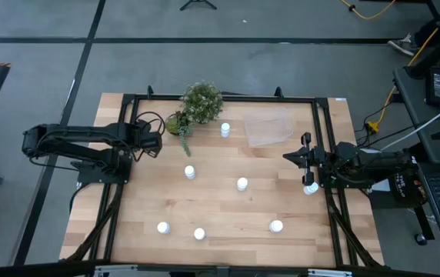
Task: Pick and place pill bottles into a basket
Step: Put the white pill bottle into the transparent bin
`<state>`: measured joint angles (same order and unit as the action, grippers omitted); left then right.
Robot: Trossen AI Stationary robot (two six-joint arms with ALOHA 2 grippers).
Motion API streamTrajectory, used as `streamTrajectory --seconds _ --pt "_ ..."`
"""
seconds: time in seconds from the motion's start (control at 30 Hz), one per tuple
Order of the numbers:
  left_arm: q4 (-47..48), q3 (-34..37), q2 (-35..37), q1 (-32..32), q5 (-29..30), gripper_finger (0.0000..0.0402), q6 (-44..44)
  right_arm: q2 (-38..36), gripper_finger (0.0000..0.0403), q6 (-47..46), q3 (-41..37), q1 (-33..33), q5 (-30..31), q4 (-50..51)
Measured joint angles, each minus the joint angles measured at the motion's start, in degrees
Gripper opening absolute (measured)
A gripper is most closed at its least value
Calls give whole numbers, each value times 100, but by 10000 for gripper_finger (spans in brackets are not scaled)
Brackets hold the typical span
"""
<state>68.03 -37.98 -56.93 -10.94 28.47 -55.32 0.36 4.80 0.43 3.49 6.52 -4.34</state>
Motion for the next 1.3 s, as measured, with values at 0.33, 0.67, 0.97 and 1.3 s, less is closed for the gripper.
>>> streamTrajectory --seconds 0.33,0.67,0.97,1.3 --pt "-191 2 2 -153 -298 224 150 0 4 7 -2 1 0 -2" --pt "-602 2 2 -563 -465 224 494 -1 4 17 0 2 0 -4" --pt "-688 2 -47 -965 -685 224 695 -2 4 17 0 2 1 -7" --pt "-696 2 -579 -1276 -848 224 953 0 4 17 -2 0 2 -7"
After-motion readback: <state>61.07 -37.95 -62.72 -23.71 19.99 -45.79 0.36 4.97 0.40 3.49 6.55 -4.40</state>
